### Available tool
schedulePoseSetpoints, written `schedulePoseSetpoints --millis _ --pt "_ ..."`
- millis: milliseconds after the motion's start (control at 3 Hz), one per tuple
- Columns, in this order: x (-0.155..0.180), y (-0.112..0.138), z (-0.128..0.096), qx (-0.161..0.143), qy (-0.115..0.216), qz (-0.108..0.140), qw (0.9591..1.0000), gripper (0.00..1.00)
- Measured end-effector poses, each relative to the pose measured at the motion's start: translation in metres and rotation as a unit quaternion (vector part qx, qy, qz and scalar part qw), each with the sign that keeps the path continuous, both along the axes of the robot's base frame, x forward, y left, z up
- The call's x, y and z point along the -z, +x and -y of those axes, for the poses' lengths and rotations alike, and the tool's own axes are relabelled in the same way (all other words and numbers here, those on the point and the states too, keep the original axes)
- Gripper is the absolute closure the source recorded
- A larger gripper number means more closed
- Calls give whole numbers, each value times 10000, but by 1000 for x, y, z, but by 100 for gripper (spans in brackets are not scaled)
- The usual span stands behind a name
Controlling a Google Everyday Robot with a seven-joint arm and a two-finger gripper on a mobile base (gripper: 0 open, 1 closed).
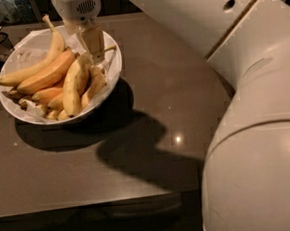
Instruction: Pick banana from white bowl
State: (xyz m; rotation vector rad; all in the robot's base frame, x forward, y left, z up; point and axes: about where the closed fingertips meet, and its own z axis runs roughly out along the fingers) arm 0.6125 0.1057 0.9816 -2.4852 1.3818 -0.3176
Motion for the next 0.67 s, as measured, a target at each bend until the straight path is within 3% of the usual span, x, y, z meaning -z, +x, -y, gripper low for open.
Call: schedulePoseSetpoints --millis 667 --pt "15 15 -4 -54 -138 -103 9998 34"
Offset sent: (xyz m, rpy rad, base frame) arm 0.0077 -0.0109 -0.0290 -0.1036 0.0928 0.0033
